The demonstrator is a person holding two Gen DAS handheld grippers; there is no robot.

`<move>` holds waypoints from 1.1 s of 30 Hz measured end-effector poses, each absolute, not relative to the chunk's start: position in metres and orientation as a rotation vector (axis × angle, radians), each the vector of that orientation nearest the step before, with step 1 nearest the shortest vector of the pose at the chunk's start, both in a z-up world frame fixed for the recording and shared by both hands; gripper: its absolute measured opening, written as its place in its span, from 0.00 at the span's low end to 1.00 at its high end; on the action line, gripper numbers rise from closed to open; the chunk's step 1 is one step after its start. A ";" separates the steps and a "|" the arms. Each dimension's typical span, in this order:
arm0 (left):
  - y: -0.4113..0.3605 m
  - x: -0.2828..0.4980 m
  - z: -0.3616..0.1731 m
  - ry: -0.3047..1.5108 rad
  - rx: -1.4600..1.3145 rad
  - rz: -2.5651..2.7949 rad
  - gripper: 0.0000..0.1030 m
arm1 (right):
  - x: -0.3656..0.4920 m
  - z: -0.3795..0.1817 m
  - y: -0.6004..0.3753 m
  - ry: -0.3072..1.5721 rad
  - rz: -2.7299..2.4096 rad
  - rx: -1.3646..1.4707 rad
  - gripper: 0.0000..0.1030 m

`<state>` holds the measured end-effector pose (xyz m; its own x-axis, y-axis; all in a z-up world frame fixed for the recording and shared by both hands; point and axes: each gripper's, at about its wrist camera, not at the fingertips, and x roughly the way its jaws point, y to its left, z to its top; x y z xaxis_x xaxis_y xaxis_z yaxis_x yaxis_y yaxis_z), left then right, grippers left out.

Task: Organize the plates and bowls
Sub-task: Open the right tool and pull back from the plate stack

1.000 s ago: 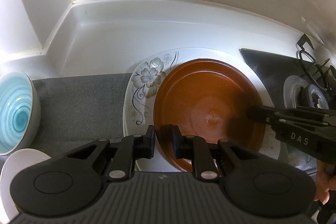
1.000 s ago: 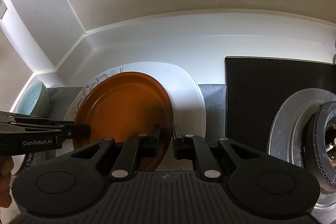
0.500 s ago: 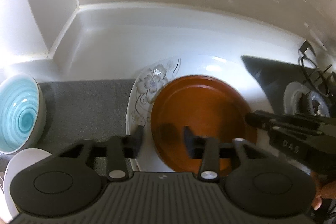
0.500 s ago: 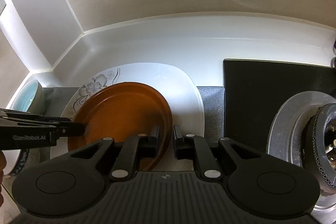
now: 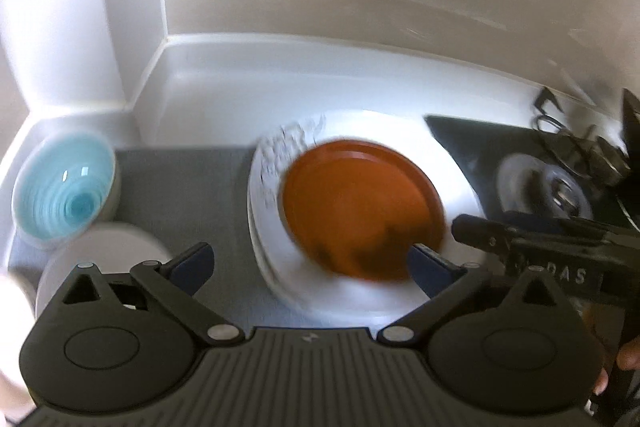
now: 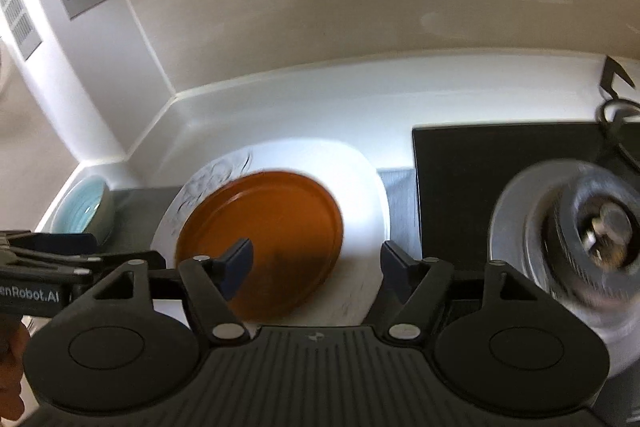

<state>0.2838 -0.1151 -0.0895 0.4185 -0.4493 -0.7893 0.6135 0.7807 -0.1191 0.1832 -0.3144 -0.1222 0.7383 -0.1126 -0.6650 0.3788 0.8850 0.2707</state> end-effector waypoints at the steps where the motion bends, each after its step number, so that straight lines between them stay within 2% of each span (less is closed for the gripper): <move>1: -0.107 0.276 -0.089 0.917 0.196 -0.680 1.00 | 0.176 -0.121 -0.310 0.695 -0.280 0.416 0.72; 9: -0.043 0.205 -0.073 0.860 0.184 -0.710 1.00 | 0.117 -0.104 -0.255 0.670 -0.335 0.386 0.73; 20: 0.023 0.145 -0.035 0.738 0.137 -0.753 1.00 | 0.038 -0.049 -0.171 0.567 -0.376 0.303 0.75; 33: 0.050 0.108 0.006 0.607 0.154 -0.602 1.00 | -0.001 -0.017 -0.142 0.450 -0.244 0.251 0.81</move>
